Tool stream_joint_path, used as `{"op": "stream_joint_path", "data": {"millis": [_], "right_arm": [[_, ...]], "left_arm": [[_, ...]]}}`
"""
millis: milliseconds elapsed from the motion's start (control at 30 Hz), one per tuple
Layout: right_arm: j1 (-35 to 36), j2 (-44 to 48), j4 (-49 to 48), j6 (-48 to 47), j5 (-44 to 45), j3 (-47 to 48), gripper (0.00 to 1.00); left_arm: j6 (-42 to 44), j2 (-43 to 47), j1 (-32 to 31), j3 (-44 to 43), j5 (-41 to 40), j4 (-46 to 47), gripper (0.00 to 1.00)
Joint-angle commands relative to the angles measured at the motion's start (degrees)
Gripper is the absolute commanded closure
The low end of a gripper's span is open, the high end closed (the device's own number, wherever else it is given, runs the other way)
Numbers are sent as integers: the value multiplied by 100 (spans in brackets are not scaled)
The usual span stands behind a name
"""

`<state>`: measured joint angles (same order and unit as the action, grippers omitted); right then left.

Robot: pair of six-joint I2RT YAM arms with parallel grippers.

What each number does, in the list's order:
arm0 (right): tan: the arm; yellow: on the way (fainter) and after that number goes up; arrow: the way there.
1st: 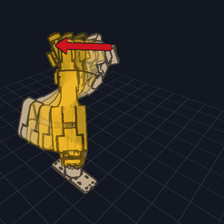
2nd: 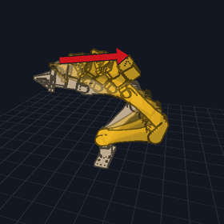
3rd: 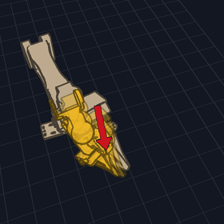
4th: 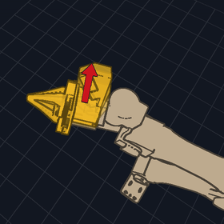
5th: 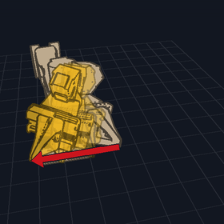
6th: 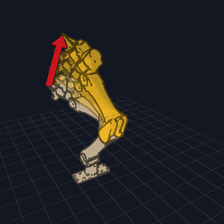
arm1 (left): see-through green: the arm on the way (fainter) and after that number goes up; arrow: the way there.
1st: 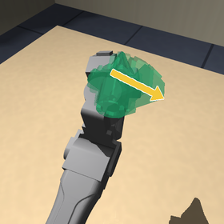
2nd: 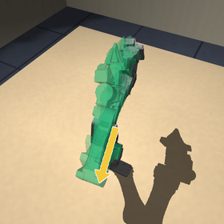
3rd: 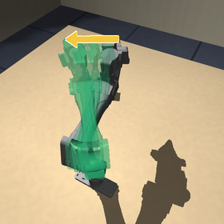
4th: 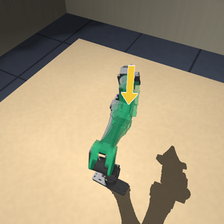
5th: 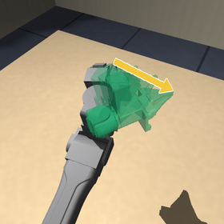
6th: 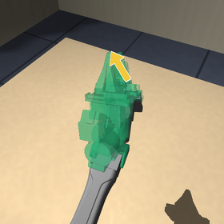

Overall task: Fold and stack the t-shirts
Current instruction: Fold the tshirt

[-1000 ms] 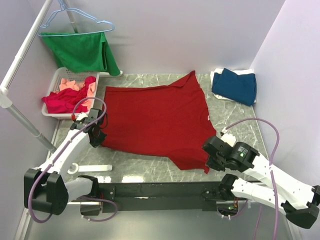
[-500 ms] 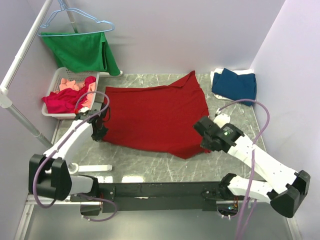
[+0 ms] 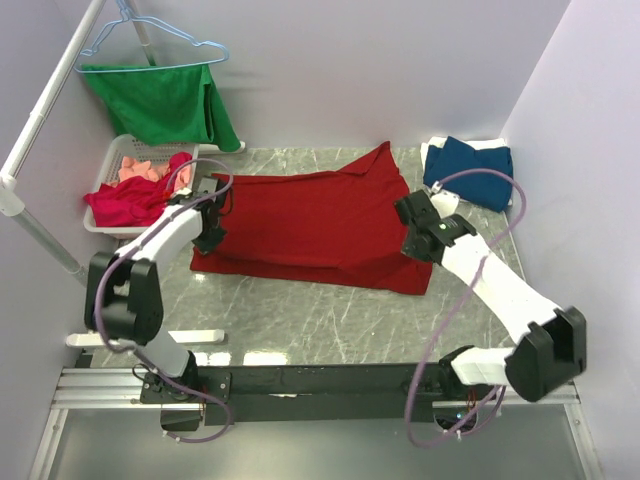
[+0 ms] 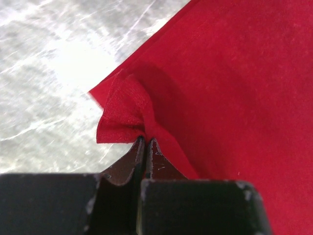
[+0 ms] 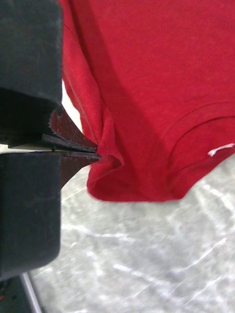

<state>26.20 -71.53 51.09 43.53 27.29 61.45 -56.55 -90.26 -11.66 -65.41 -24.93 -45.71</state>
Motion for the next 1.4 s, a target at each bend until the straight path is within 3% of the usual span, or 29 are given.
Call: {"op": "stream_joint_path", "data": {"millis": [0, 567, 600, 667, 767, 833, 933, 1100, 1367], "right_arm": [[-246, -458, -740, -459, -83, 411, 100], [-897, -2198, -1268, -820, -567, 1298, 100], [-914, -2329, -1268, -811, -584, 1360, 100], [-967, -2462, -1286, -828, -645, 1535, 88], [-1028, -2690, -1382, -863, -733, 1834, 68], [-1073, -2884, -1575, -907, -812, 2001, 62], [-1160, -3253, -1620, -925, -945, 2476, 59], [-1187, -3535, -1269, -969, -962, 3110, 59], [-1126, -2560, -1338, -960, -1462, 1521, 58]], "left_arm": [[136, -465, 32, -472, -214, 203, 99], [250, -1915, 182, -1579, -311, 177, 99], [259, -1977, 190, -1641, -320, 168, 91], [311, -2135, 199, -1808, -372, 168, 81], [399, -2259, 243, -2027, -416, 299, 58], [443, -2303, 269, -2151, -478, 431, 55], [505, -2417, 287, -2572, -618, 581, 46], [689, -2409, 270, -3004, -557, 634, 43], [962, -1662, 147, -1600, 110, 845, 43]]}}
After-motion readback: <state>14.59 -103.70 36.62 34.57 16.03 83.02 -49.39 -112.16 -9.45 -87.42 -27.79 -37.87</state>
